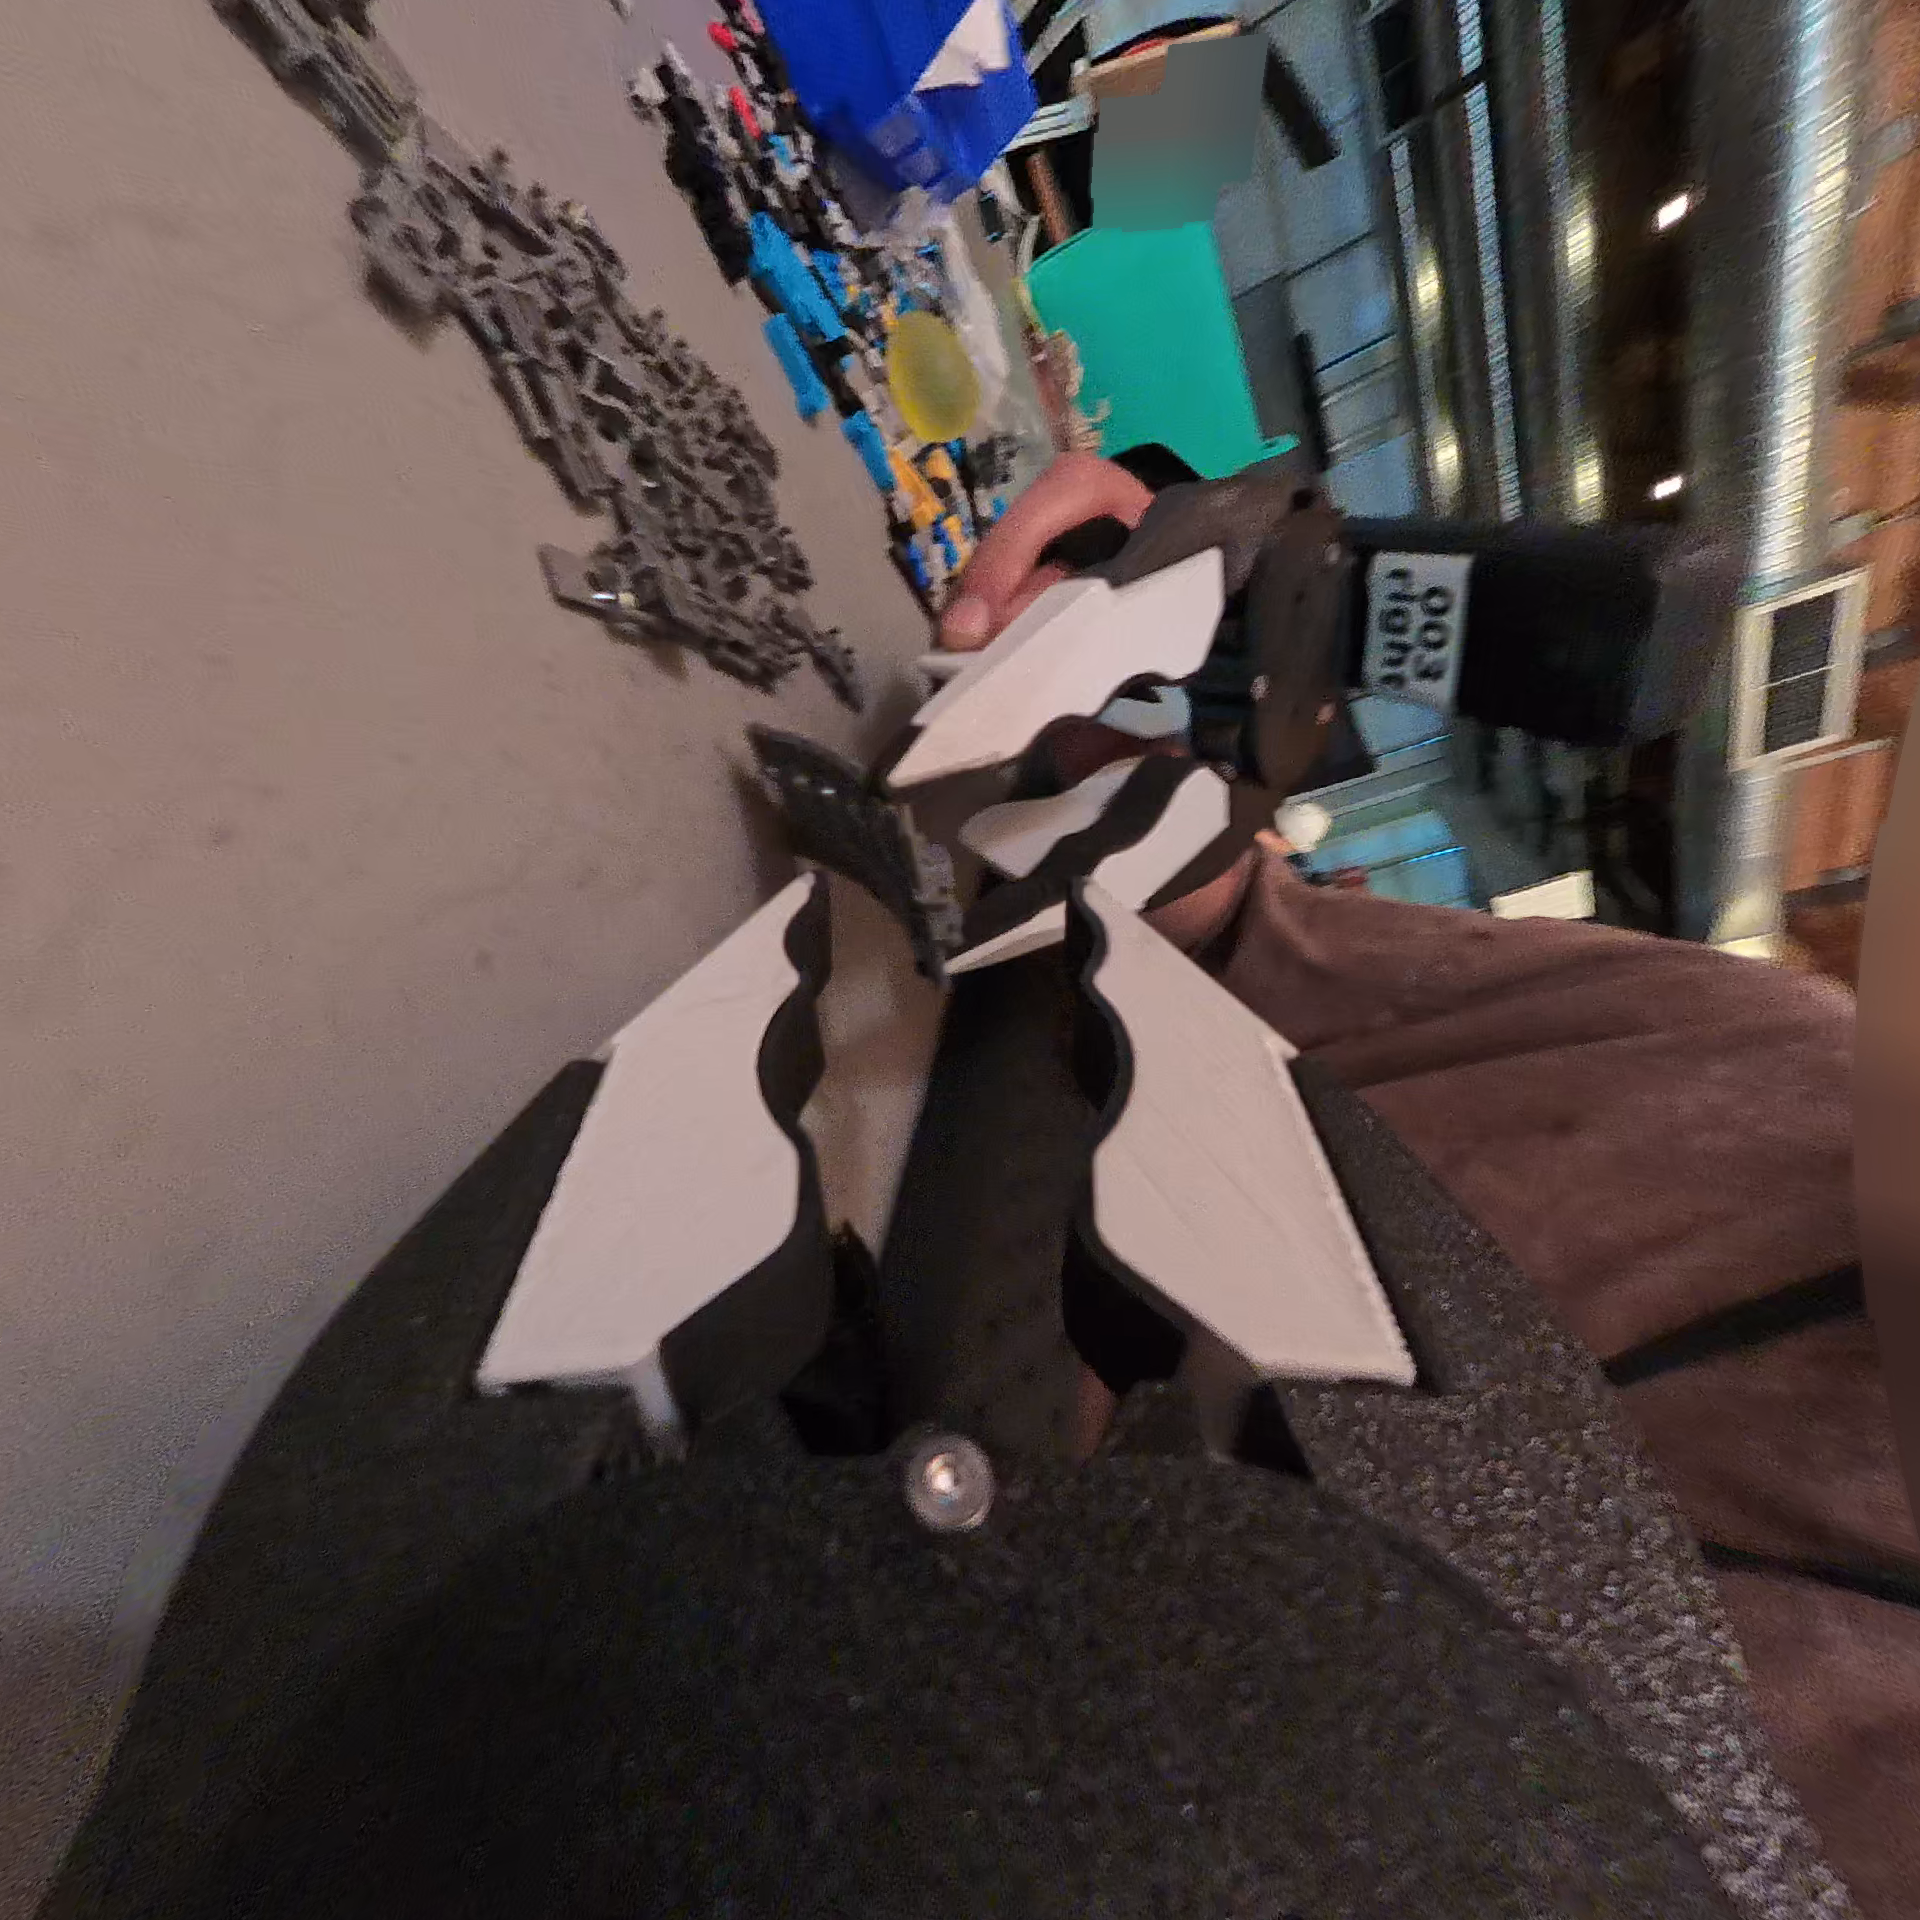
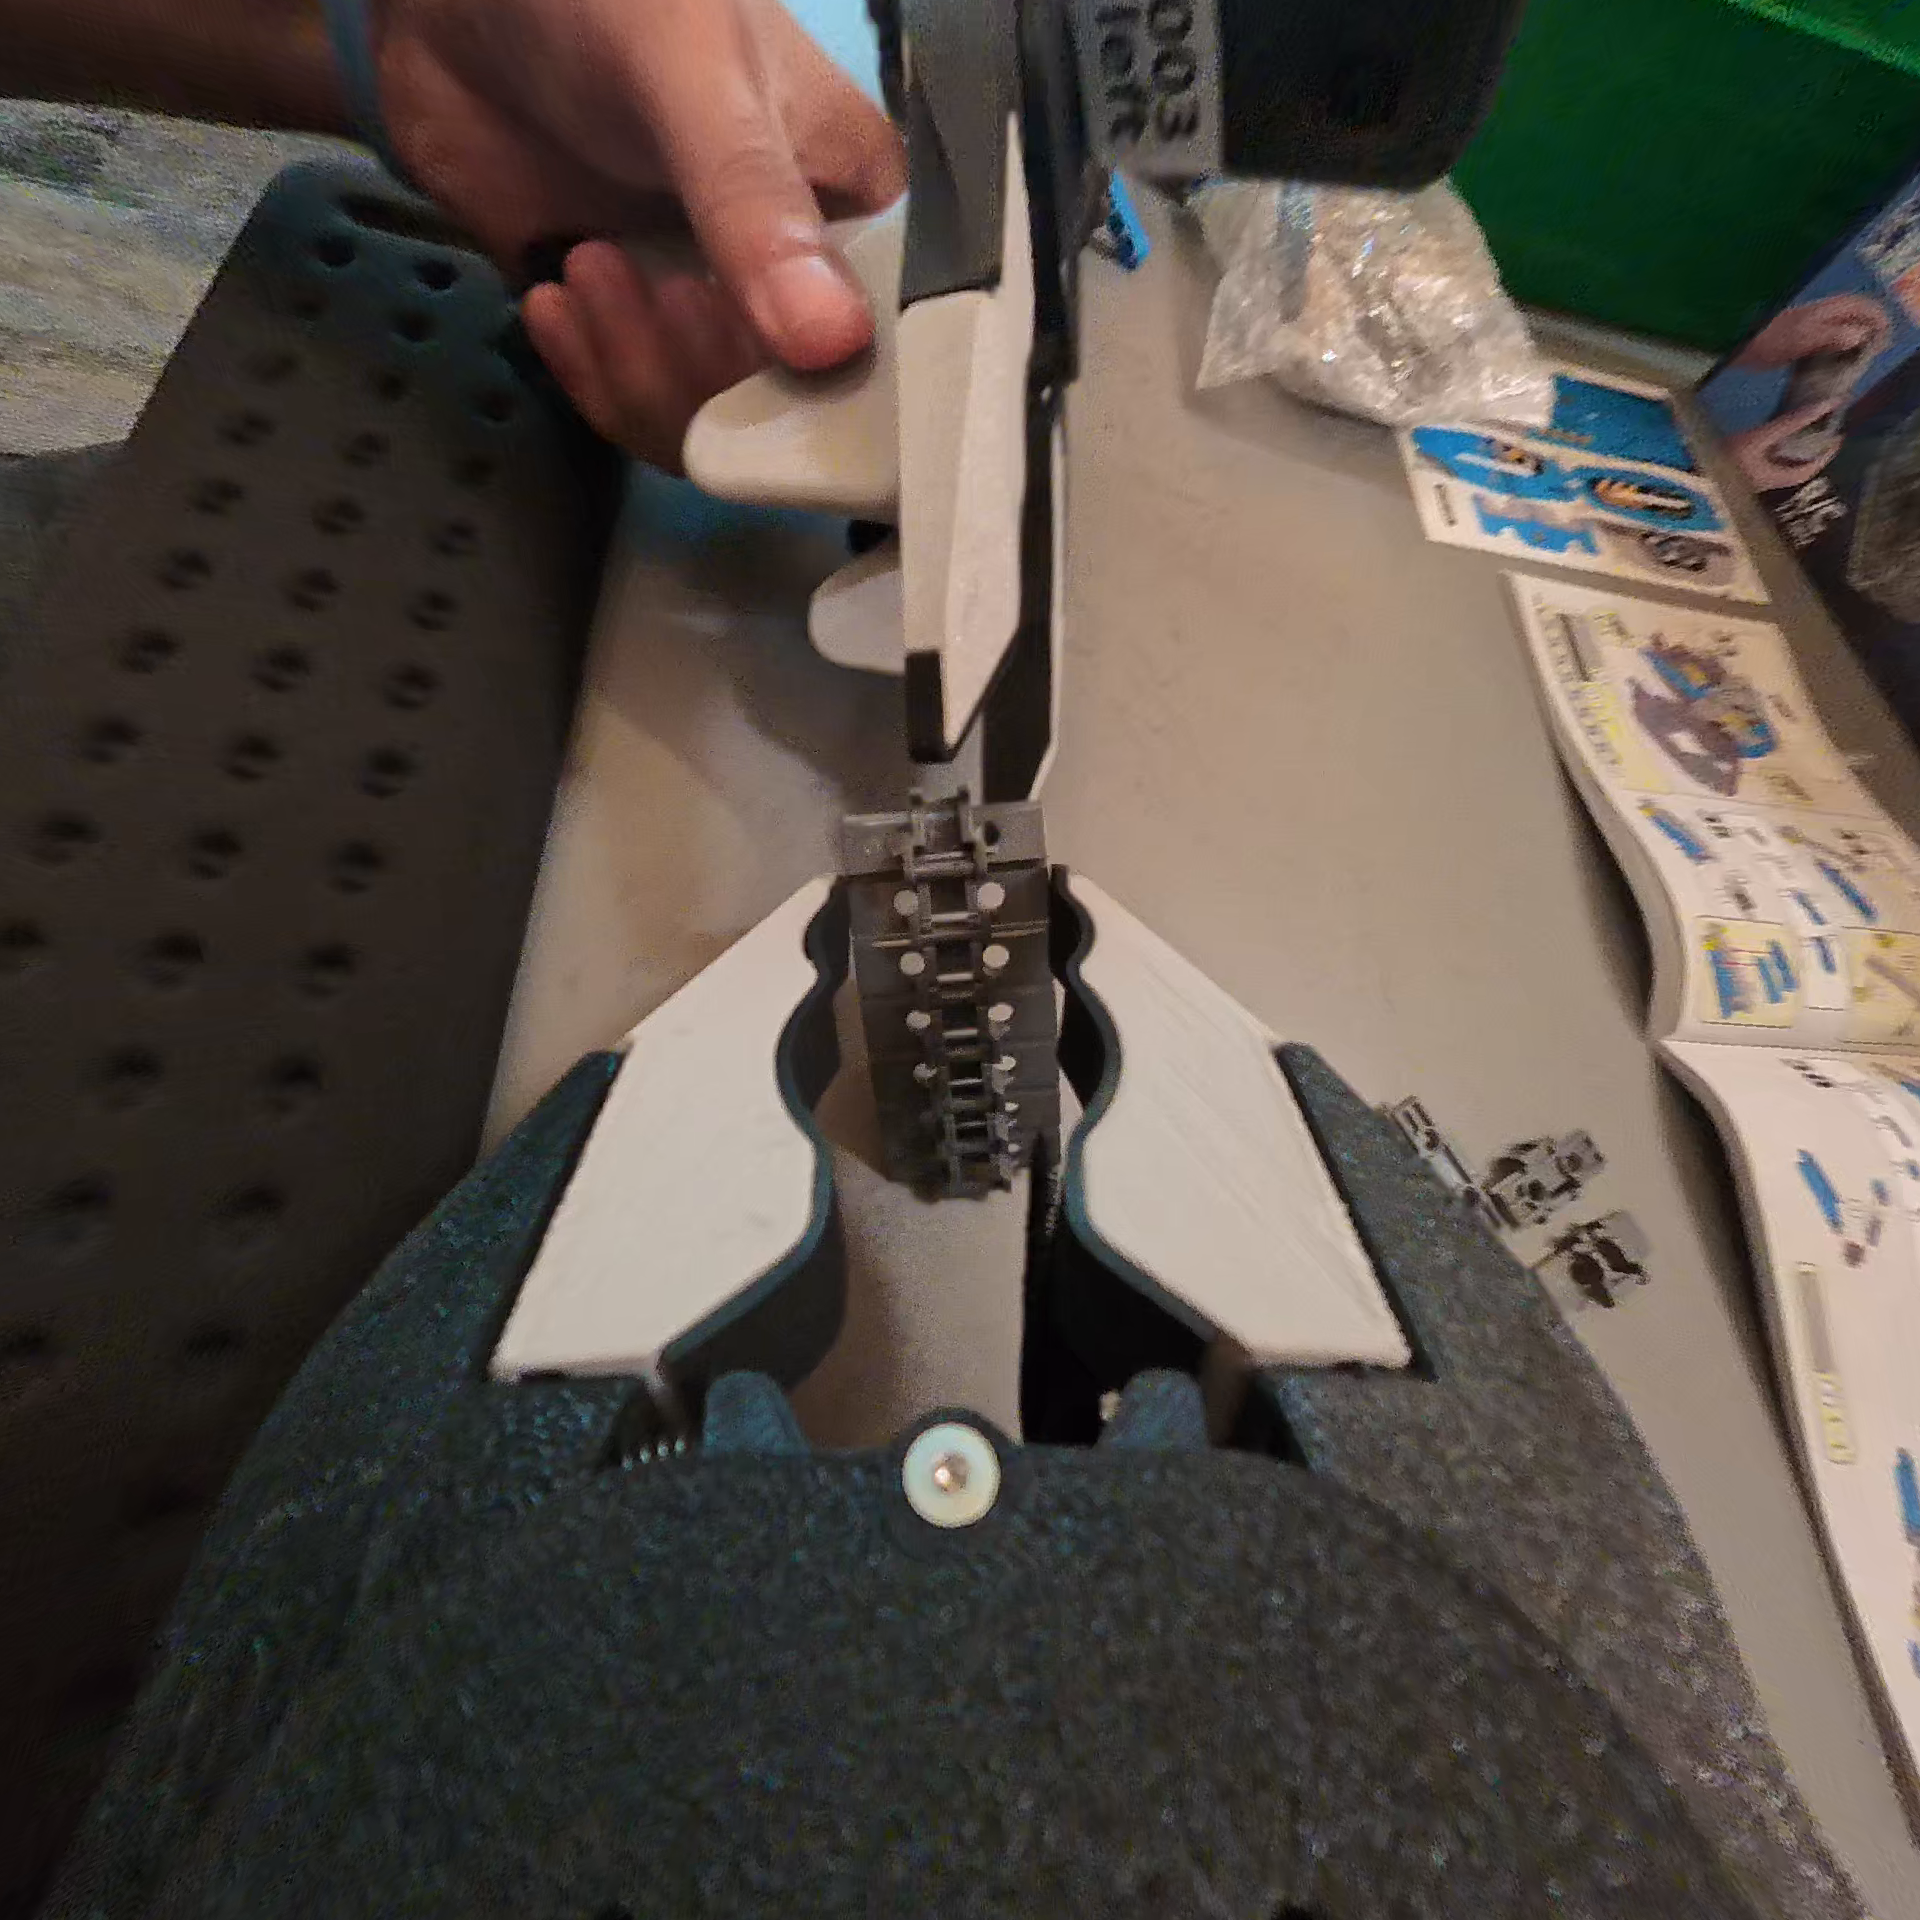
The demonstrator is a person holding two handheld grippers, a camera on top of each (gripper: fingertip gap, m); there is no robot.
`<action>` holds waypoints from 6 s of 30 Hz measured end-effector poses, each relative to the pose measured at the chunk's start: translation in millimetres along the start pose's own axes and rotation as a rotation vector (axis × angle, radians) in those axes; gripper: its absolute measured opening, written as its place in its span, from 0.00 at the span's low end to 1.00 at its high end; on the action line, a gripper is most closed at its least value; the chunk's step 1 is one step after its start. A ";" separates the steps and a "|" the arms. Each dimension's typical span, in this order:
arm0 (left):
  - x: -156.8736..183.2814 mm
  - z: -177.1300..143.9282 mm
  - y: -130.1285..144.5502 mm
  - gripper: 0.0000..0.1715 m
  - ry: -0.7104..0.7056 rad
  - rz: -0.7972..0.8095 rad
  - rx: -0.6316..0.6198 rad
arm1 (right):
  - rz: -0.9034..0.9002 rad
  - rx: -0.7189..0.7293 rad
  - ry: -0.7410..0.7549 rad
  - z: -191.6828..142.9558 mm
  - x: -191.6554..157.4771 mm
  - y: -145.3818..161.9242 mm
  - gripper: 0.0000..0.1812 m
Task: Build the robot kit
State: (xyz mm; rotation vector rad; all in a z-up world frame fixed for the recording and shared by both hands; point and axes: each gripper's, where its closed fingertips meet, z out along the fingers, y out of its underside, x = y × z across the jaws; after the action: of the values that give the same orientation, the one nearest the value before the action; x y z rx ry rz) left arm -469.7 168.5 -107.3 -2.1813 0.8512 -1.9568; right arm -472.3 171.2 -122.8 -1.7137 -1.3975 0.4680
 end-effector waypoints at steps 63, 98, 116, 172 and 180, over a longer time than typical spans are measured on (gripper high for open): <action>45.7 20.7 -10.1 0.09 0.040 0.403 0.097 | 0.839 0.561 -0.583 -57.2 21.5 -55.8 0.02; 43.7 20.3 -8.7 0.01 0.090 0.442 0.127 | 0.665 0.488 -0.410 -60.6 25.7 -46.8 0.15; 27.8 25.6 -6.9 0.01 -0.133 0.627 0.104 | 0.867 0.451 -0.545 -47.0 17.9 -42.4 0.05; -21.5 27.5 10.0 0.01 -1.040 1.508 -0.268 | -0.400 -0.413 -0.016 -35.1 -5.8 14.6 0.04; -25.9 25.5 7.4 0.01 -1.144 1.599 -0.300 | -0.603 -0.414 0.181 -31.5 -0.7 19.5 0.06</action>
State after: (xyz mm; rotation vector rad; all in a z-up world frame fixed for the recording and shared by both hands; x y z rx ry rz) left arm -448.9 166.6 -137.9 -1.2480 1.6746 0.1468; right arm -437.5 158.5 -120.6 -1.4827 -1.8591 -0.3219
